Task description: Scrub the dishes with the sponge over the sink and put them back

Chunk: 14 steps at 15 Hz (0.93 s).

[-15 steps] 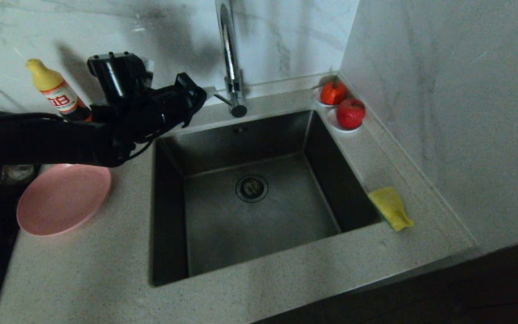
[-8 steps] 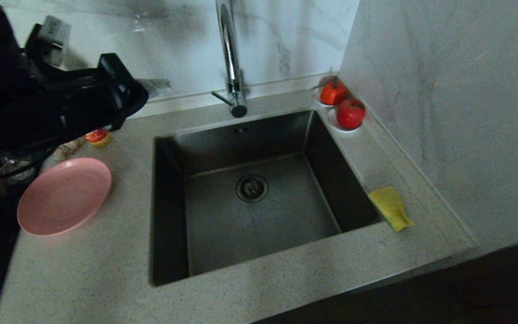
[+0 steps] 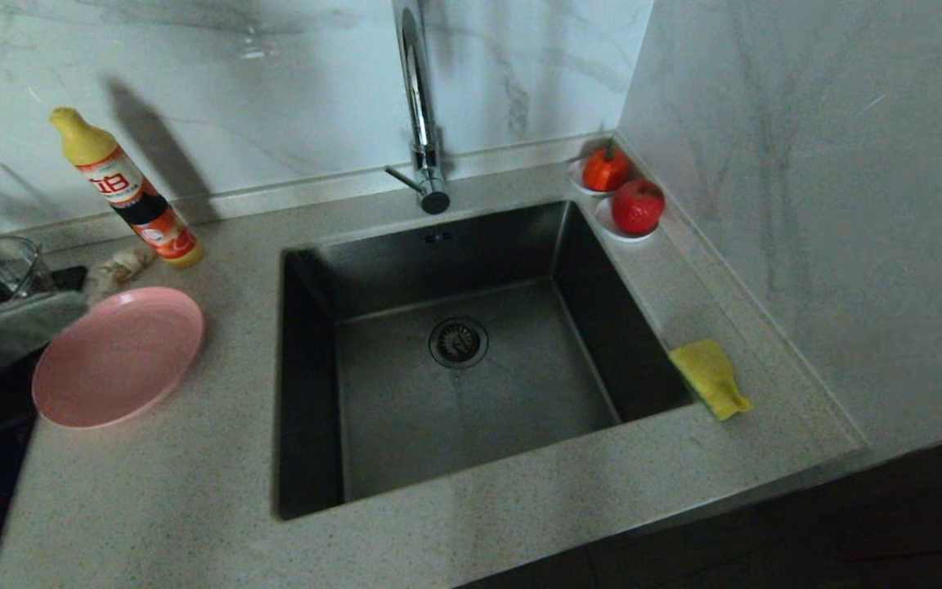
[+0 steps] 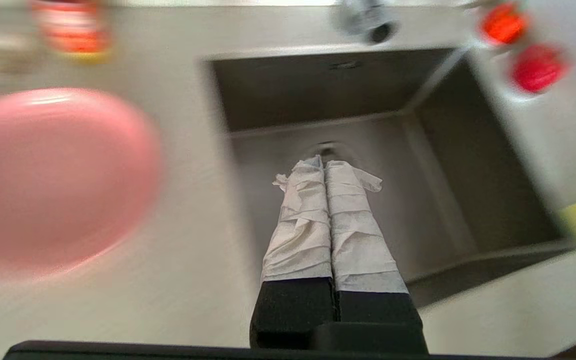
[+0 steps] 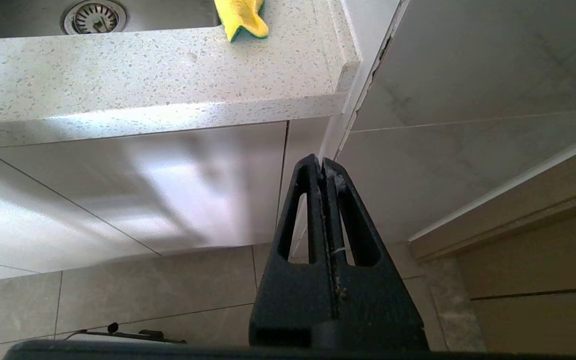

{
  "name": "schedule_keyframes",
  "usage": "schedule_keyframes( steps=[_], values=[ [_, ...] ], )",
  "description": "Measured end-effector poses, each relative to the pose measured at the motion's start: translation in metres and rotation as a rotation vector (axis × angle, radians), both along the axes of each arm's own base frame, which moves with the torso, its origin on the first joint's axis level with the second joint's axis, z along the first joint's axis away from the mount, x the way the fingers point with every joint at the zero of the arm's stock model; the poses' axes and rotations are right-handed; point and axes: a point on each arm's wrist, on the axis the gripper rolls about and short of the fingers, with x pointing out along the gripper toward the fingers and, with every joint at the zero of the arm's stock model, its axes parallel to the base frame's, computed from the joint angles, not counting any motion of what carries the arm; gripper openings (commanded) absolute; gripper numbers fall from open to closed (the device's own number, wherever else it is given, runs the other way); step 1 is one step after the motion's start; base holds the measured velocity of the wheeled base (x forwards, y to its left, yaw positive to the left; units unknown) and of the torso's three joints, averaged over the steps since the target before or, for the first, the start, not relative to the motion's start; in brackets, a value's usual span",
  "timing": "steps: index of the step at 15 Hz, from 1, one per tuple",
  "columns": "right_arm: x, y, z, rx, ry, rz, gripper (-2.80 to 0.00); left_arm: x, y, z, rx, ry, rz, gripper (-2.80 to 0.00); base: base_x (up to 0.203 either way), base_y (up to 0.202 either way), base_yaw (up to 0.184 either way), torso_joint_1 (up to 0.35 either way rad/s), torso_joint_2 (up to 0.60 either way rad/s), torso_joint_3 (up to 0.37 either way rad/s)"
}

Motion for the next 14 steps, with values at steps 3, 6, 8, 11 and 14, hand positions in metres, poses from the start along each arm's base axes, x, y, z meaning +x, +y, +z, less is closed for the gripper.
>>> schedule_keyframes(
  steps=[3,6,8,11,14],
  values=[
    [0.000,0.000,0.000,0.000,0.000,0.000,-2.80,-0.054,0.016,-0.029,0.046,-0.028,0.155,-2.80,0.000,0.000,0.000,0.000,0.00,0.000],
    [0.000,0.000,0.000,-0.001,0.000,0.000,-2.80,-0.093,0.026,-0.064,0.058,-0.052,0.310,-2.80,0.000,0.000,0.000,0.000,0.00,0.000],
    [0.000,0.000,0.000,-0.001,0.000,0.000,-2.80,-0.110,0.027,-0.085,0.070,-0.092,0.327,-2.80,0.000,0.000,0.000,0.000,0.00,0.000],
    [0.000,0.000,0.000,0.001,0.000,0.000,-2.80,-0.127,0.025,-0.117,0.084,-0.122,0.282,-2.80,0.000,0.000,0.000,0.000,0.00,0.000],
    [0.000,0.000,0.000,-0.006,0.000,0.001,-2.80,-0.127,0.024,-0.156,0.151,-0.042,0.226,-2.80,0.000,0.000,0.000,0.000,0.00,0.000]
  ],
)
